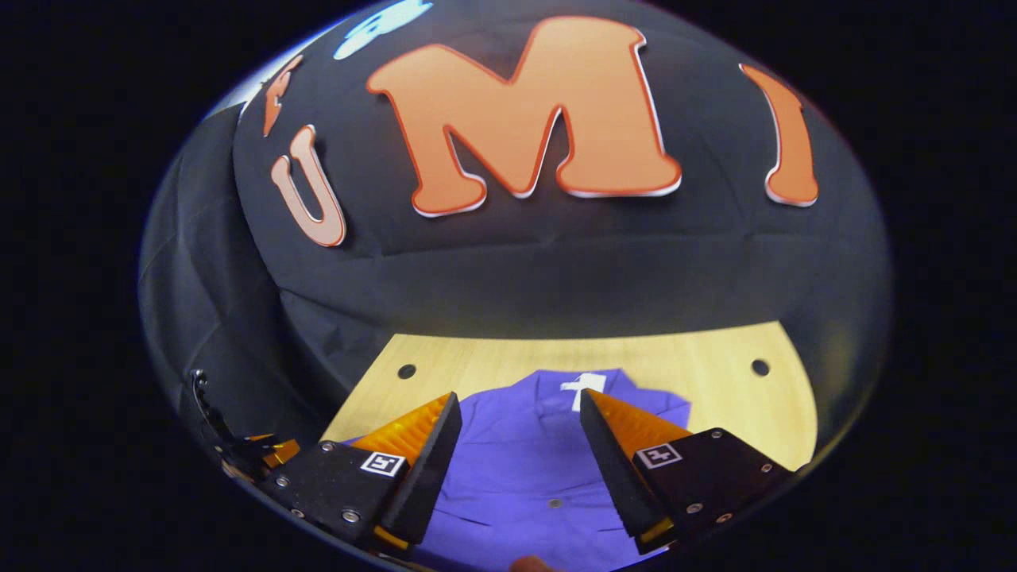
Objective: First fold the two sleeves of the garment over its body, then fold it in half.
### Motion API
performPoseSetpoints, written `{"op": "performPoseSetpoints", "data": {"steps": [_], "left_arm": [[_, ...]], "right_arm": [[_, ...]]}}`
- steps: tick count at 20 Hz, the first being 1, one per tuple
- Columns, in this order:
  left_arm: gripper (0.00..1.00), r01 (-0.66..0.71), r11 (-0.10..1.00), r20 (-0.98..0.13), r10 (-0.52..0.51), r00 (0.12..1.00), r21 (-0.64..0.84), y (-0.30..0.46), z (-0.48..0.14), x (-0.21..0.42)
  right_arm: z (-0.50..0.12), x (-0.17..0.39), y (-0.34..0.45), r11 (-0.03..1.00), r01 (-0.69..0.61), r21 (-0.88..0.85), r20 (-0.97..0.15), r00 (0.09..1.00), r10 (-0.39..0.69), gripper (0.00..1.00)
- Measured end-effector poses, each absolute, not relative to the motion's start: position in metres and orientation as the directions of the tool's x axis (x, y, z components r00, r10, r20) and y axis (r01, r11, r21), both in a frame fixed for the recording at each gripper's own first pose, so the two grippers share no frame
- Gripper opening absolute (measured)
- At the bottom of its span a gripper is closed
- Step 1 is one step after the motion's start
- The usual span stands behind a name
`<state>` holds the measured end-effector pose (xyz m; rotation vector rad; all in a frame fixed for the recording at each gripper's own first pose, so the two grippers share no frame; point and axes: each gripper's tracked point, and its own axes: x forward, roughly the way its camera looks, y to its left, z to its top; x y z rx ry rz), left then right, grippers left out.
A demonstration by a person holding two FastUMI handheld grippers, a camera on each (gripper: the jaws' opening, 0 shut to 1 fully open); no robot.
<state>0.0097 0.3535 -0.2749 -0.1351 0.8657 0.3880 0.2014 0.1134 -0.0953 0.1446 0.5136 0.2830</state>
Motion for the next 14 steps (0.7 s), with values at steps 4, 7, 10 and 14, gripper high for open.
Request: {"op": "performPoseSetpoints", "data": {"steps": [4,7,10,14], "left_arm": [[0.98,-0.435,0.900,-0.866,0.215,0.451,-0.003,0.359,-0.313,0.001],[0.99,-0.461,0.887,-0.913,0.218,0.344,0.038,0.375,-0.338,-0.011],[0.98,-0.484,0.874,-0.942,0.195,0.274,0.040,0.372,-0.364,-0.010],[0.98,-0.503,0.864,-0.972,0.143,0.187,0.031,0.374,-0.388,-0.013]], "right_arm": [[-0.081,0.178,0.069,0.971,-0.195,0.141,-0.394,0.889,0.236,0.95],[-0.074,0.161,0.046,0.976,-0.163,0.144,-0.354,0.913,0.204,0.95],[-0.072,0.145,0.025,0.984,-0.131,0.120,-0.330,0.930,0.164,0.95],[-0.068,0.124,0.010,0.991,-0.115,0.061,-0.300,0.945,0.128,0.95]]}}
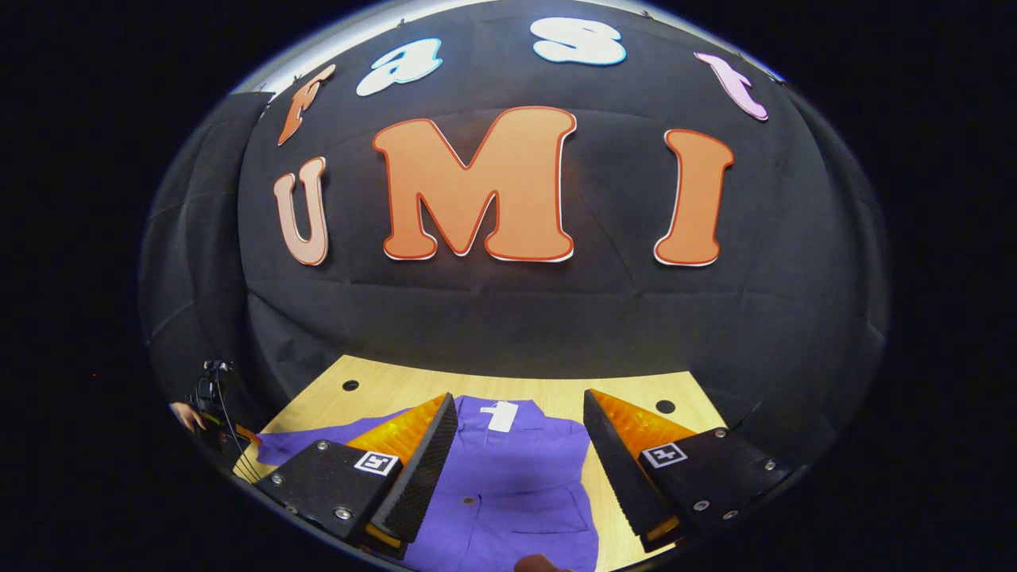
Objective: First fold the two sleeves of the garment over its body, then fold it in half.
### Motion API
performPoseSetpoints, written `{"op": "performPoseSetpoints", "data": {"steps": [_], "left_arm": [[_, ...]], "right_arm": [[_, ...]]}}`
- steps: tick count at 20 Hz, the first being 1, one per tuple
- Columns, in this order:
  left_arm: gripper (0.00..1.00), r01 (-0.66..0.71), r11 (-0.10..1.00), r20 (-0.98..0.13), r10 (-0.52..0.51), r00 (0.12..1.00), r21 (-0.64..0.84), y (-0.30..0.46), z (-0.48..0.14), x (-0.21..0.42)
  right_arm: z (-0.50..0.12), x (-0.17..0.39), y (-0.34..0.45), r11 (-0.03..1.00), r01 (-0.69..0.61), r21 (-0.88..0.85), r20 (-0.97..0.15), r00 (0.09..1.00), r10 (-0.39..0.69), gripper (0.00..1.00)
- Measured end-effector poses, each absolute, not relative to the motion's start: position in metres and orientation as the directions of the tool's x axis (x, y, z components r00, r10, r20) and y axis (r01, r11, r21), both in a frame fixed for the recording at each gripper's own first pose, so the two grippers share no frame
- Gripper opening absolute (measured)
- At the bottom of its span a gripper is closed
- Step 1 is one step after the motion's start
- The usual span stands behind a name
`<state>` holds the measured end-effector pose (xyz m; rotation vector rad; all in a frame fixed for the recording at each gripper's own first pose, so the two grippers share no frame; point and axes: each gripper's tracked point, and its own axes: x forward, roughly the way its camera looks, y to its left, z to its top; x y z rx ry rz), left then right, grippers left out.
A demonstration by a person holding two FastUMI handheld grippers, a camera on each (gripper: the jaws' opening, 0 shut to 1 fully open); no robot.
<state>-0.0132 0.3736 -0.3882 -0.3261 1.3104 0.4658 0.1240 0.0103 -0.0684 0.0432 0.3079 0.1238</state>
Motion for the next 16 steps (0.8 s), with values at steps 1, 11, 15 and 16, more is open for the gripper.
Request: {"op": "performPoseSetpoints", "data": {"steps": [1,11,15,16], "left_arm": [[0.98,-0.502,0.865,-0.978,0.126,0.169,0.025,0.372,-0.394,-0.013],[0.90,-0.499,0.863,-0.995,0.097,0.011,0.079,0.379,-0.433,-0.012],[0.55,-0.483,0.873,-0.997,0.077,0.013,0.062,0.361,-0.434,0.003],[0.40,-0.486,0.872,-0.997,0.070,0.018,0.053,0.356,-0.435,0.006]], "right_arm": [[-0.070,0.119,0.008,0.993,-0.110,0.048,-0.302,0.946,0.119,0.95],[-0.088,0.094,-0.026,0.998,-0.045,0.041,-0.344,0.937,0.057,0.95],[-0.091,0.090,-0.036,0.997,-0.031,0.072,-0.344,0.938,0.054,0.95],[-0.093,0.089,-0.040,0.997,-0.028,0.068,-0.347,0.937,0.050,0.95]]}}
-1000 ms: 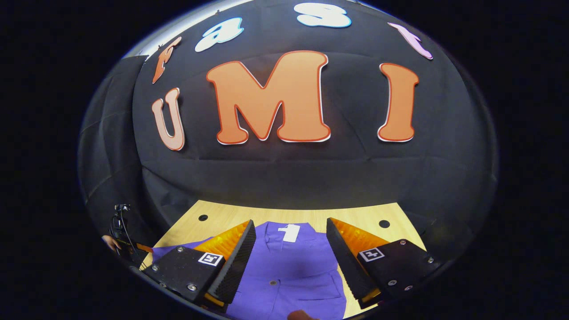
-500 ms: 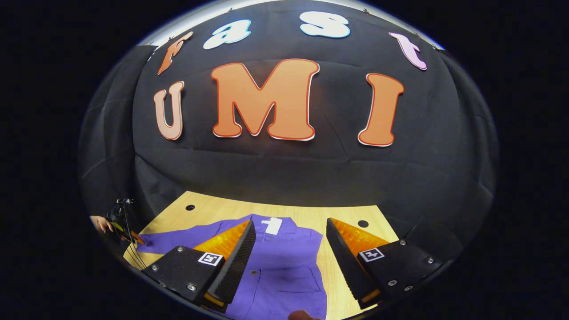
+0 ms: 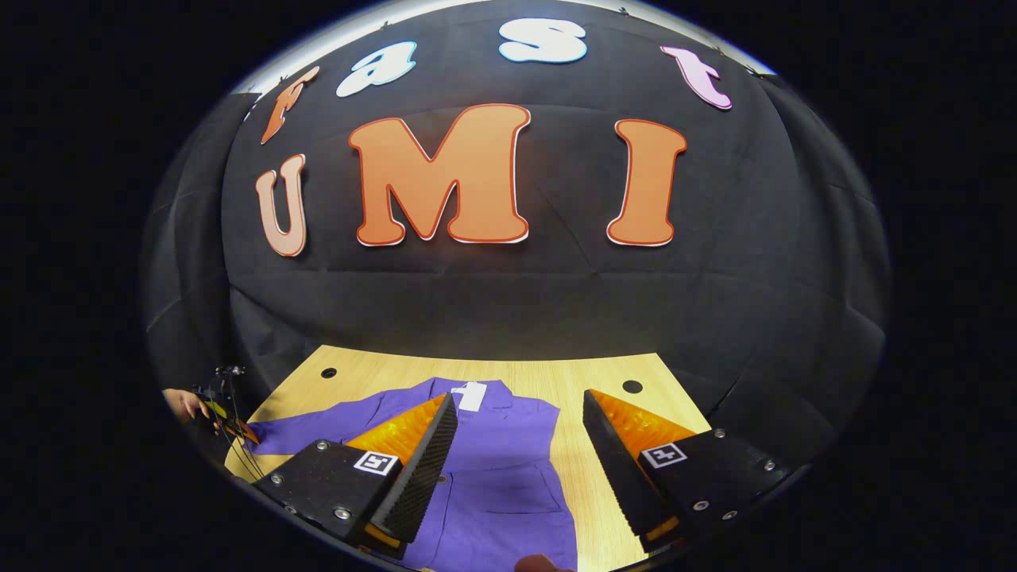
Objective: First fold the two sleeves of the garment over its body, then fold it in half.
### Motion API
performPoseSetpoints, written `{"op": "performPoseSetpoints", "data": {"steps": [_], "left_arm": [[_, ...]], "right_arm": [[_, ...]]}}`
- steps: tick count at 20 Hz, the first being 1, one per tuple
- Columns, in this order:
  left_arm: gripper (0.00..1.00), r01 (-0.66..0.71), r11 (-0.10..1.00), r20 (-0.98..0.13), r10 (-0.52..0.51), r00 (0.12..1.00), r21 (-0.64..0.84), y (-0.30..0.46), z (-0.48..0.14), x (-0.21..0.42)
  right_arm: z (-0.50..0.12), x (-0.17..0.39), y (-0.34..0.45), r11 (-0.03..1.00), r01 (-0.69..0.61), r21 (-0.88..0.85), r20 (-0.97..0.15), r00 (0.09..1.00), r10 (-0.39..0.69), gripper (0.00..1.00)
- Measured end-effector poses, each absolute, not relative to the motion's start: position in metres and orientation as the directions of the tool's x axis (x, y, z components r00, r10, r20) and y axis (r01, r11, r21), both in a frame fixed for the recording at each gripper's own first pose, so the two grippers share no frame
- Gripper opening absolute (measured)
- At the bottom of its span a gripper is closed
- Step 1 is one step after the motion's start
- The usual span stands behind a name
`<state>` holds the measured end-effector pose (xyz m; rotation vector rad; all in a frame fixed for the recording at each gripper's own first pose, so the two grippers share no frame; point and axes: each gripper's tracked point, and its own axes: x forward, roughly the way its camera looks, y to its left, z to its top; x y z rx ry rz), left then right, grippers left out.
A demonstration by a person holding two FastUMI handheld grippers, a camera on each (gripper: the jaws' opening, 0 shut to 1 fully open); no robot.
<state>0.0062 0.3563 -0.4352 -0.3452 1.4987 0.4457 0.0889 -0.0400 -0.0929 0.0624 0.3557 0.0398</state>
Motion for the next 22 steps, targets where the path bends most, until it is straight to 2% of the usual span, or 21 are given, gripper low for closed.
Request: {"op": "performPoseSetpoints", "data": {"steps": [2,4,10,15,22], "left_arm": [[0.10,-0.474,0.878,-0.996,0.083,0.011,0.068,0.355,-0.435,0.007],[0.06,-0.473,0.879,-0.997,0.081,0.018,0.063,0.353,-0.431,0.007],[0.04,-0.418,0.908,-0.991,0.065,0.118,0.010,0.311,-0.384,0.035],[0.04,-0.300,0.953,-0.970,0.036,0.242,-0.040,0.249,-0.327,0.078],[0.03,-0.111,0.993,-0.942,-0.005,0.336,-0.045,0.157,-0.252,0.130]], "right_arm": [[-0.096,0.087,-0.048,0.998,-0.023,0.060,-0.352,0.935,0.043,0.95],[-0.096,0.083,-0.057,0.997,-0.017,0.071,-0.357,0.933,0.042,0.95],[-0.096,0.083,-0.083,0.997,-0.003,0.080,-0.345,0.938,0.030,0.95],[-0.096,0.086,-0.094,0.996,-0.027,0.083,-0.328,0.943,0.053,0.95],[-0.109,0.080,-0.114,0.992,-0.060,0.109,-0.318,0.943,0.092,0.95]]}}
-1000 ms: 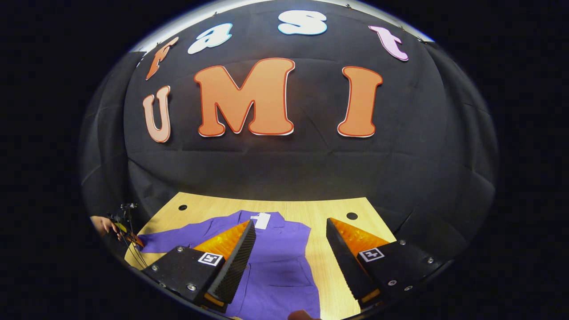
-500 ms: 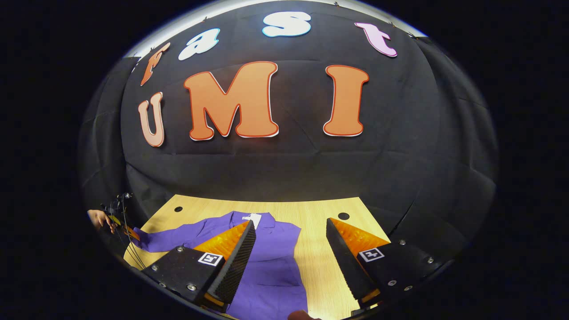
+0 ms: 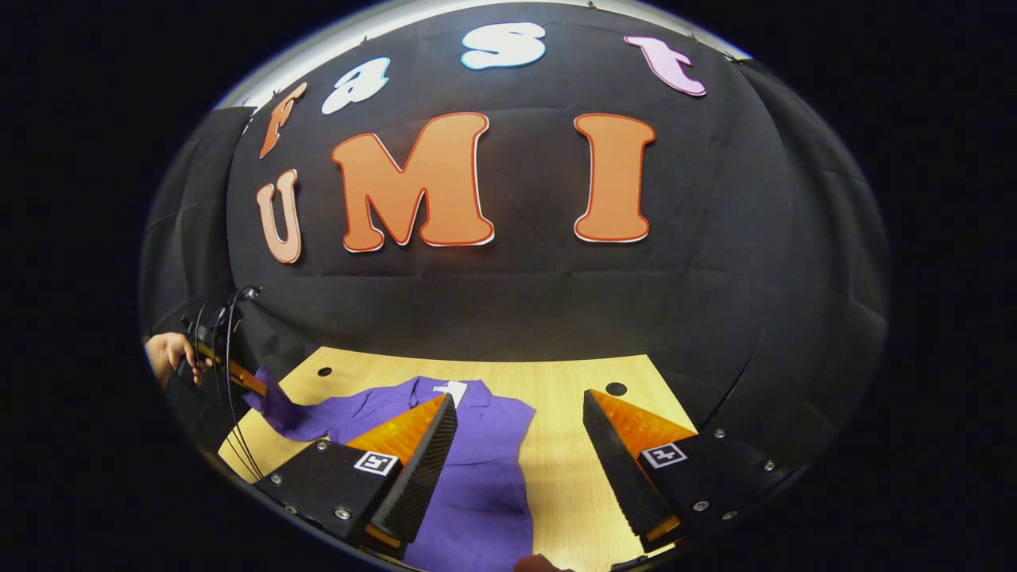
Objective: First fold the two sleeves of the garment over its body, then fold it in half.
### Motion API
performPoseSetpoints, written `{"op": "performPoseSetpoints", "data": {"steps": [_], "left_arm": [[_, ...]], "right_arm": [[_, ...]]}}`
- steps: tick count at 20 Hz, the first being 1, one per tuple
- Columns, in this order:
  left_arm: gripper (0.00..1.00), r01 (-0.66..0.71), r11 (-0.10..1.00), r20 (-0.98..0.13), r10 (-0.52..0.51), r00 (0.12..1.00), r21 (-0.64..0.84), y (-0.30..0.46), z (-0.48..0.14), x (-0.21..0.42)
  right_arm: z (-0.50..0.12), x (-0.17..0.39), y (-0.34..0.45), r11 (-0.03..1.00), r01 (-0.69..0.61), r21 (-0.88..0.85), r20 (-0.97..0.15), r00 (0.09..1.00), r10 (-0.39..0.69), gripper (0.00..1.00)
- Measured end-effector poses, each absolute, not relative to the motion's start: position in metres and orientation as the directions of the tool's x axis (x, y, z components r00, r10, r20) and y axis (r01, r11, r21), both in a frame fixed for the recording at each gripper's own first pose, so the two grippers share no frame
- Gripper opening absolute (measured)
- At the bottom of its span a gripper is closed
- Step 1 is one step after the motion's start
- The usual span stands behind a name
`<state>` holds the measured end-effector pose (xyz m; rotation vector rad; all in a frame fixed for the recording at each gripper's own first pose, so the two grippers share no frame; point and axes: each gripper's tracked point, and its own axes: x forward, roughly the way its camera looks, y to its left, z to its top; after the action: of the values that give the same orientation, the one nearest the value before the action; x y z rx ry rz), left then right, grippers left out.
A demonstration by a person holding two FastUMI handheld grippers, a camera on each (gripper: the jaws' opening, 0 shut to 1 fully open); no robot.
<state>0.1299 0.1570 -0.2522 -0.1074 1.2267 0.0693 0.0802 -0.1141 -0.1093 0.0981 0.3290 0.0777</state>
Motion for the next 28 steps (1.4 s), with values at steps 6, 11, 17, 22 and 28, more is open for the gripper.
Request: {"op": "performPoseSetpoints", "data": {"steps": [6,11,17,22,28], "left_arm": [[0.03,0.021,0.997,-0.927,-0.077,0.368,-0.074,0.041,-0.223,0.169],[0.04,0.120,0.990,-0.921,-0.111,0.374,-0.071,-0.045,-0.219,0.195],[0.04,0.208,0.974,-0.929,-0.159,0.334,-0.092,-0.139,-0.239,0.212],[0.08,0.264,0.960,-0.920,-0.180,0.348,-0.088,-0.196,-0.264,0.226],[0.58,0.364,0.920,-0.844,-0.305,0.440,-0.143,-0.244,-0.238,0.223]], "right_arm": [[-0.123,0.074,-0.144,0.992,-0.055,0.114,-0.317,0.944,0.089,0.95],[-0.133,0.070,-0.167,0.990,-0.049,0.130,-0.318,0.944,0.088,0.95],[-0.147,0.060,-0.187,0.982,-0.028,0.187,-0.334,0.938,0.091,0.95],[-0.160,0.052,-0.198,0.984,-0.019,0.179,-0.356,0.931,0.083,0.95],[-0.170,0.049,-0.201,0.984,-0.020,0.179,-0.375,0.923,0.087,0.95]]}}
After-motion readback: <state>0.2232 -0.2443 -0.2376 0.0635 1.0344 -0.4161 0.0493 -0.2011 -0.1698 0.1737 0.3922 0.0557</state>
